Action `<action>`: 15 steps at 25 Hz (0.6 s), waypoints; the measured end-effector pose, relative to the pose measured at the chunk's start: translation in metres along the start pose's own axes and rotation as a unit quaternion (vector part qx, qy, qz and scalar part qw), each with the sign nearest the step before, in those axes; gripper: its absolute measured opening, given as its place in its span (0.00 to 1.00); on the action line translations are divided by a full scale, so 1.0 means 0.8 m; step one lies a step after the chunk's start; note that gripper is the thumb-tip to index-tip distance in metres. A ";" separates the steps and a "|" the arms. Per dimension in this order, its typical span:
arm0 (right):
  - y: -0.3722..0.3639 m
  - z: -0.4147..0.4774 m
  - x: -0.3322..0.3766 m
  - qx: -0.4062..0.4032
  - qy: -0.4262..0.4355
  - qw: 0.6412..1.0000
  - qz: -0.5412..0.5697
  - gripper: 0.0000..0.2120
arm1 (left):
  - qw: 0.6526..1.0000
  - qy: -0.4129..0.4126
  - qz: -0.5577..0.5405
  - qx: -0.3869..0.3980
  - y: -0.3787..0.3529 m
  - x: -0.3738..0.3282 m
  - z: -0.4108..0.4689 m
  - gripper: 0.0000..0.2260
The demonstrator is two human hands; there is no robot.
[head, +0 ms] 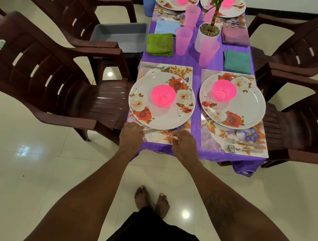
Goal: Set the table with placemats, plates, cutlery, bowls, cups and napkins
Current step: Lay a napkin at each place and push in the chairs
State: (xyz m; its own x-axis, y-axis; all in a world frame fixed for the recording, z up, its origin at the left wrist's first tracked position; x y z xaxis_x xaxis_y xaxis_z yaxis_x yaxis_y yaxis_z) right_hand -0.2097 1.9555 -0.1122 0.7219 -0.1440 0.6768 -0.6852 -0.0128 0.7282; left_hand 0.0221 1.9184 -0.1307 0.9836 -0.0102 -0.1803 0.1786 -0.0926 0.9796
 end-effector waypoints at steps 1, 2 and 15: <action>-0.005 0.000 0.002 0.007 0.010 1.000 -0.009 0.09 | 1.000 -0.009 -0.028 0.001 -0.002 -0.006 -0.001 0.11; -0.009 -0.001 0.003 0.010 0.016 1.000 -0.016 0.08 | 0.999 -0.005 -0.050 -0.003 -0.003 -0.008 0.000 0.10; -0.021 0.000 0.011 -0.001 0.067 0.997 -0.026 0.12 | 0.993 -0.057 -0.095 0.047 -0.003 0.001 0.002 0.10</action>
State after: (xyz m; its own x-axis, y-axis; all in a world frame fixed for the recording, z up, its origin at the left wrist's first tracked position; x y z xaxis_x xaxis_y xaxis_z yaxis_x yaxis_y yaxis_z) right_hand -0.1916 1.9542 -0.1185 0.7624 -0.0092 0.6470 -0.6471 -0.0153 0.7623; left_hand 0.0222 1.9172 -0.1331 0.9219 -0.0963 -0.3753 0.3519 -0.1970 0.9151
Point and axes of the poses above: each hand's wrist, its own z-axis towards the middle knuckle, its own y-axis out of the back of the hand, x = y × z, the point moved 7 cm from there along z, towards the middle knuckle, and after that the axes turned 4 degrees about z, right-handed, at the moved point
